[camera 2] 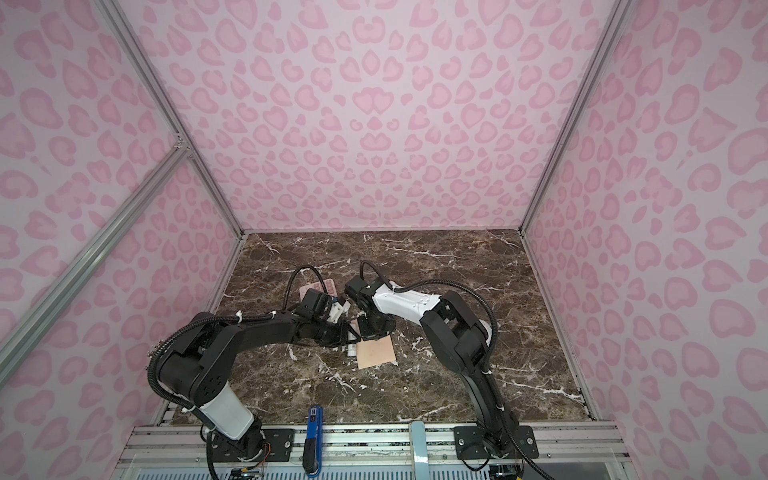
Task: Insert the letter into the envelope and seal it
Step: 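Press the closed flap flat against the envelope with the right gripper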
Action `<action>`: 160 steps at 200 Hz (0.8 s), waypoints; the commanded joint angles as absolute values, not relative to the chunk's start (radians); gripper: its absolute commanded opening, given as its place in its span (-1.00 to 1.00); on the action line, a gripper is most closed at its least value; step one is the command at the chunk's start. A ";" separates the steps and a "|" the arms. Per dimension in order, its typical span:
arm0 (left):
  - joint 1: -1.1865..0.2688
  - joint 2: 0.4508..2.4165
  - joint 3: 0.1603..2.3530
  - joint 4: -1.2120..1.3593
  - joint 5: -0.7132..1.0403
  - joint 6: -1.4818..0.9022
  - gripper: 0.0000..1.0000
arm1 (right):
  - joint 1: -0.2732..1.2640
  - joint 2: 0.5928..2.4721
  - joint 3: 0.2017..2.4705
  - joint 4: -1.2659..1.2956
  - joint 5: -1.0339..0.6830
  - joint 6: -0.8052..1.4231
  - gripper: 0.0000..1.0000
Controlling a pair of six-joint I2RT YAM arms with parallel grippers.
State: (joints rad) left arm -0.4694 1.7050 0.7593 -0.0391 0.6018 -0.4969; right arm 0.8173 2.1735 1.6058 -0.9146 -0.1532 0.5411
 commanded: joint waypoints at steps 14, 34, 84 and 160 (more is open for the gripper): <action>-0.469 1.717 0.757 -0.086 0.548 -0.483 -0.92 | 0.827 2.228 1.569 -0.912 -0.223 0.546 -0.92; -0.469 1.717 0.756 -0.086 0.548 -0.482 -0.92 | 0.830 2.232 1.569 -0.907 -0.232 0.549 -0.82; -0.468 1.715 0.756 -0.088 0.547 -0.482 -0.92 | 0.830 2.243 1.578 -0.911 -0.231 0.557 -0.76; -0.465 1.710 0.755 -0.087 0.548 -0.481 -0.92 | 0.830 2.249 1.579 -0.910 -0.233 0.555 -0.63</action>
State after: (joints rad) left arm -0.4667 1.7058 0.7593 -0.0391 0.6048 -0.4965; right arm 0.8207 2.1811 1.6093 -0.9089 -0.1696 0.5468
